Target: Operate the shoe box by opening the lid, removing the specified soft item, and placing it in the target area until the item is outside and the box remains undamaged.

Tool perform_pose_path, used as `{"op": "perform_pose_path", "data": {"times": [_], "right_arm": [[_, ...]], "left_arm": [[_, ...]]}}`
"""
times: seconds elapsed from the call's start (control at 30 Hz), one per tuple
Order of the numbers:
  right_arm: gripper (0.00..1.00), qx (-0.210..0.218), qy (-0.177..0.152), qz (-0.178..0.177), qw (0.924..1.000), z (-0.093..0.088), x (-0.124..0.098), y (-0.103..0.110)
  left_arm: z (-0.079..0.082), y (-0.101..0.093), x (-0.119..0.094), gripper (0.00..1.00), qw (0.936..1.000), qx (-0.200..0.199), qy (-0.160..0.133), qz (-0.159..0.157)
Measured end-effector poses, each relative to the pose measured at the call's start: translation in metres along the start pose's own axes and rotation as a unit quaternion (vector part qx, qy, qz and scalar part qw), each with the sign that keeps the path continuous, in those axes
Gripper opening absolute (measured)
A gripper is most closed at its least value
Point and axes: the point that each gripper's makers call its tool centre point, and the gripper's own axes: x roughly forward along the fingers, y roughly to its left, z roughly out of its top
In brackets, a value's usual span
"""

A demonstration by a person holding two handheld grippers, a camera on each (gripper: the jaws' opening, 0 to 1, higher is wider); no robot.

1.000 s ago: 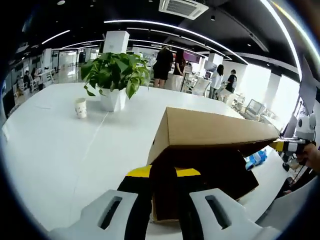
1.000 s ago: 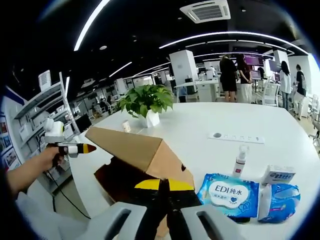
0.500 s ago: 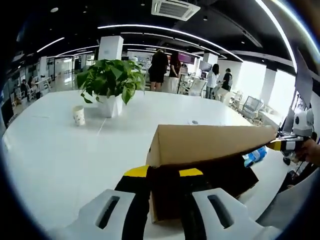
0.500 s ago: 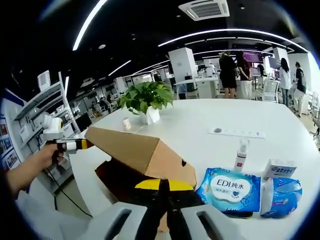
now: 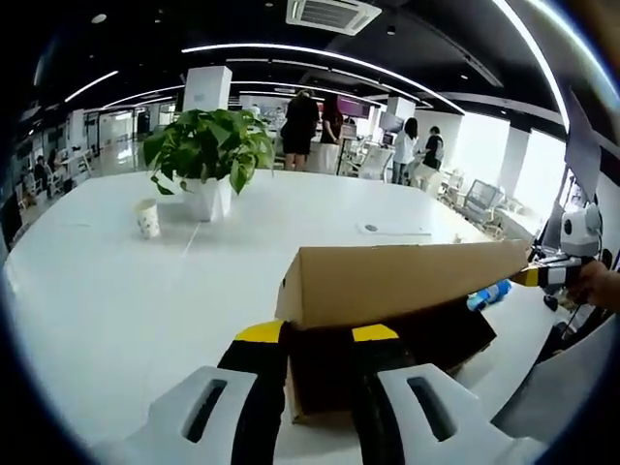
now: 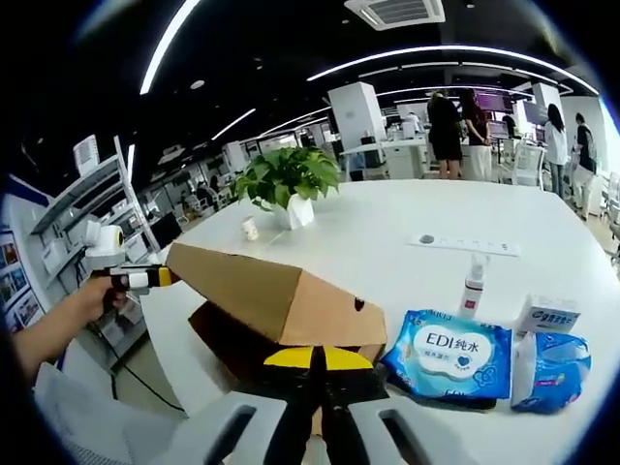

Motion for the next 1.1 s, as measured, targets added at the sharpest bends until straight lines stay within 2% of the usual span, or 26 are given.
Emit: {"op": "perform_pose_path", "data": {"times": [0.37,0.53,0.8,1.1], "right_arm": [[0.05,-0.008,0.008,0.017,0.9998,-0.009,0.000,0.004],[0.09,-0.015,0.017,0.023,0.9995,-0.016,0.001,0.004],[0.11,-0.028,0.027,0.034,0.9987,-0.025,0.001,0.006],[0.13,-0.050,0.027,0.064,0.9963,-0.031,0.001,0.014]], "left_arm": [[-0.011,-0.003,-0.002,0.24,0.9998,0.006,0.013,-0.010],[-0.019,-0.008,-0.004,0.24,0.9994,0.004,0.023,-0.025],[-0.028,-0.009,-0.006,0.26,0.9991,0.010,0.032,-0.027],[-0.034,-0.011,-0.008,0.27,0.9986,0.016,0.037,-0.035]]}}
